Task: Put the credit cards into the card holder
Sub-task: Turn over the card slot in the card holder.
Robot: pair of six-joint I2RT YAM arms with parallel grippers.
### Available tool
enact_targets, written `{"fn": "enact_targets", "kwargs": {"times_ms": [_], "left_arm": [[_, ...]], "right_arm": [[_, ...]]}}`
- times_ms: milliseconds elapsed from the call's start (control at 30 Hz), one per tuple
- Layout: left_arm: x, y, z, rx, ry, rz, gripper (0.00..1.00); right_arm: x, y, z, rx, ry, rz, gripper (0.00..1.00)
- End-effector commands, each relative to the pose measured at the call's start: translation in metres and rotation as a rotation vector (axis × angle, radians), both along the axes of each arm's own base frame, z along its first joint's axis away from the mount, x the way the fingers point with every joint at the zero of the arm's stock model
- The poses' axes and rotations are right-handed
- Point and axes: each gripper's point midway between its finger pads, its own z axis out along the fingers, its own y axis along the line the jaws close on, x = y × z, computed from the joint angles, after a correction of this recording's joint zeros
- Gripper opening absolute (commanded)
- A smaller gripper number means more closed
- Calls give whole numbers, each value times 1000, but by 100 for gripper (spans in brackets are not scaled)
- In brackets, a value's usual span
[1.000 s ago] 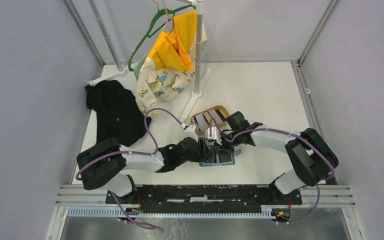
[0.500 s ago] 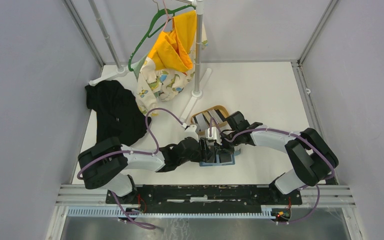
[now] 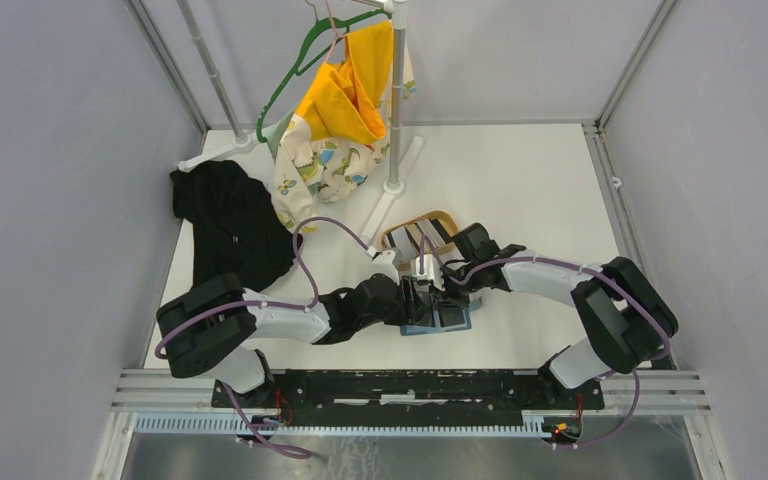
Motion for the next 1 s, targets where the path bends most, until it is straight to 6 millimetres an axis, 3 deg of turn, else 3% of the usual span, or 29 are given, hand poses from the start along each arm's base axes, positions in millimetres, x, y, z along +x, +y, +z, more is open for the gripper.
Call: {"fn": "enact_targets", "kwargs": {"times_ms": [0,200,567,967], "left_arm": [[3,-19,35,-137,-26,0,57],[2,-22,45,-172,-49,-23,61],[0,-25,52,-194,-54,-36,61],[-1,-42,59,-240,-65,-93,65]], "right_arm": [[1,9,16,34,-21,30,9],[0,10,22,51,-17,36,12],[2,9,35,81,-11,28,18],[29,-12,49,122,17,-140,20]]}}
